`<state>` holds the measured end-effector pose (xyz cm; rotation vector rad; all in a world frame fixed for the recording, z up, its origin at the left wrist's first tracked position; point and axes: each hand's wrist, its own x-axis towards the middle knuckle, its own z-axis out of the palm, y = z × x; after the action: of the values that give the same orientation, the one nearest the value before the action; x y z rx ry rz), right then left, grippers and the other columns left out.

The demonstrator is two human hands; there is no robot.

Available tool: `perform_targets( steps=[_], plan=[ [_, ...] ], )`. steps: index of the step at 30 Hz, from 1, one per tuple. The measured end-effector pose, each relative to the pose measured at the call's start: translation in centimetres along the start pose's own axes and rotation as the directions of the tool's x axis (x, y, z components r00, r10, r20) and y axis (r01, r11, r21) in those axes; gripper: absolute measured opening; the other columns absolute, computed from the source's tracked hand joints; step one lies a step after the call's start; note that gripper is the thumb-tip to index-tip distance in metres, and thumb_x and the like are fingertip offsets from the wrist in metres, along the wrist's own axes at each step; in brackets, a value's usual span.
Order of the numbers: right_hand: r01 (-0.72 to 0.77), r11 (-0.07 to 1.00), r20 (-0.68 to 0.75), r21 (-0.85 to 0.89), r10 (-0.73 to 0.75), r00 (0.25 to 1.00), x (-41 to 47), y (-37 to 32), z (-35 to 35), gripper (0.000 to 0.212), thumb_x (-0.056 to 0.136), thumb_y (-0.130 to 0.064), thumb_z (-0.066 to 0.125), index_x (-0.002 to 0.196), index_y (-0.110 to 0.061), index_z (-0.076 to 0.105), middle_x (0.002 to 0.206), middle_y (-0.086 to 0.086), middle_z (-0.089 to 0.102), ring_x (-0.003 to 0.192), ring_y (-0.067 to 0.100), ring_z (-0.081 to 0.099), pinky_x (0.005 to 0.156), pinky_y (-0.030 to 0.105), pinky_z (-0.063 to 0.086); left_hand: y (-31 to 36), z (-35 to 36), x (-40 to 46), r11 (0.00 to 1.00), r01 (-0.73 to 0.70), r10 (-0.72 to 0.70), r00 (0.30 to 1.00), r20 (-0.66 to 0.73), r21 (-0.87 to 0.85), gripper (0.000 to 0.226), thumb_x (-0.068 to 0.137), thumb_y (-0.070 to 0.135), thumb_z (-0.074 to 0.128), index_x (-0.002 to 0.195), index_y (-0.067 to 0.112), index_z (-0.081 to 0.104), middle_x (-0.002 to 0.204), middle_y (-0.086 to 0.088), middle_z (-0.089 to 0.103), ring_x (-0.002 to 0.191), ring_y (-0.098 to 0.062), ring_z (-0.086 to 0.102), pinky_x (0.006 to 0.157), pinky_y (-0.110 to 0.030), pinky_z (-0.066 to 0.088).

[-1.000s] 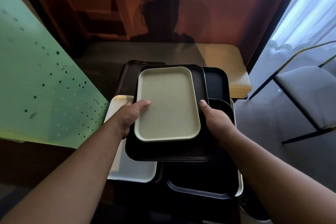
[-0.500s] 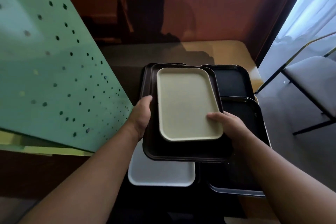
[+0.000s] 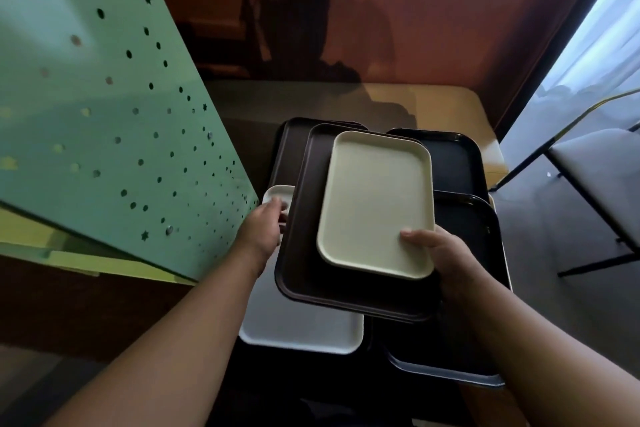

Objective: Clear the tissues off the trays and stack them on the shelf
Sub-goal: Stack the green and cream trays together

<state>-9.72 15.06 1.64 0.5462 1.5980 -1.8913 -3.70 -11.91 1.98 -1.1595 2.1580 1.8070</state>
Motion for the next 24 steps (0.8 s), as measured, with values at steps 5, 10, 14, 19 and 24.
perform_targets(
  steps=[5,10,14,19,24],
  plan=[
    [-0.001,1.000,-0.073,-0.006,0.001,0.997,0.4,0.7,-0.8,0.028,0.084,0.000,0.069,0.111,-0.001,0.066,0.107,0.024,0.074,0.087,0.037,0.071,0.072,0.041,0.059,-4.8,-0.1,0.4,0.601,0.139,-0.088,0.990,-0.108,0.787,0.037,0.093,0.015,0.054,0.129,0.005,0.054,0.127,-0.018,0.062,0.109,-0.039,0.062,0.086,-0.043,0.053],
    [-0.025,1.000,-0.078,0.016,0.026,0.997,0.2,1.6,-1.2,0.022,0.085,0.000,0.068,0.107,-0.004,0.067,0.099,0.021,0.075,0.078,0.033,0.073,0.062,0.037,0.061,-7.9,1.0,-0.4,0.294,0.056,0.040,0.997,-0.071,0.954,0.042,0.096,0.008,0.048,0.137,0.001,0.042,0.137,-0.020,0.052,0.121,-0.035,0.056,0.092,-0.044,0.053],
    [-0.025,1.000,-0.073,0.007,0.026,0.997,-0.1,2.0,-1.7,0.022,0.085,0.000,0.067,0.107,-0.004,0.067,0.097,0.019,0.075,0.076,0.031,0.073,0.058,0.034,0.060,-7.7,0.7,-0.1,0.305,0.067,0.075,0.993,-0.094,0.950,0.045,0.096,0.004,0.047,0.140,0.002,0.037,0.139,-0.020,0.049,0.120,-0.035,0.058,0.090,-0.044,0.054],
    [-0.034,0.999,-0.083,0.015,0.035,0.996,-0.2,2.9,-2.0,0.028,0.084,0.000,0.067,0.112,-0.003,0.066,0.105,0.024,0.074,0.084,0.036,0.072,0.071,0.040,0.059,-6.0,0.8,-0.8,0.477,0.109,0.093,0.980,-0.174,0.872,0.028,0.097,0.003,0.050,0.124,0.004,0.049,0.132,-0.021,0.046,0.094,-0.036,0.065,0.068,-0.040,0.047],
    [-0.054,0.997,-0.066,0.050,0.057,0.996,-0.5,3.7,-1.8,0.034,0.085,-0.001,0.067,0.119,-0.001,0.063,0.112,0.028,0.072,0.093,0.042,0.070,0.077,0.045,0.058,-3.9,-0.1,-1.2,0.817,0.048,0.117,0.962,-0.246,0.575,0.030,0.099,0.007,0.041,0.128,0.005,0.048,0.124,-0.021,0.059,0.093,-0.037,0.061,0.071,-0.040,0.048]
  ],
)
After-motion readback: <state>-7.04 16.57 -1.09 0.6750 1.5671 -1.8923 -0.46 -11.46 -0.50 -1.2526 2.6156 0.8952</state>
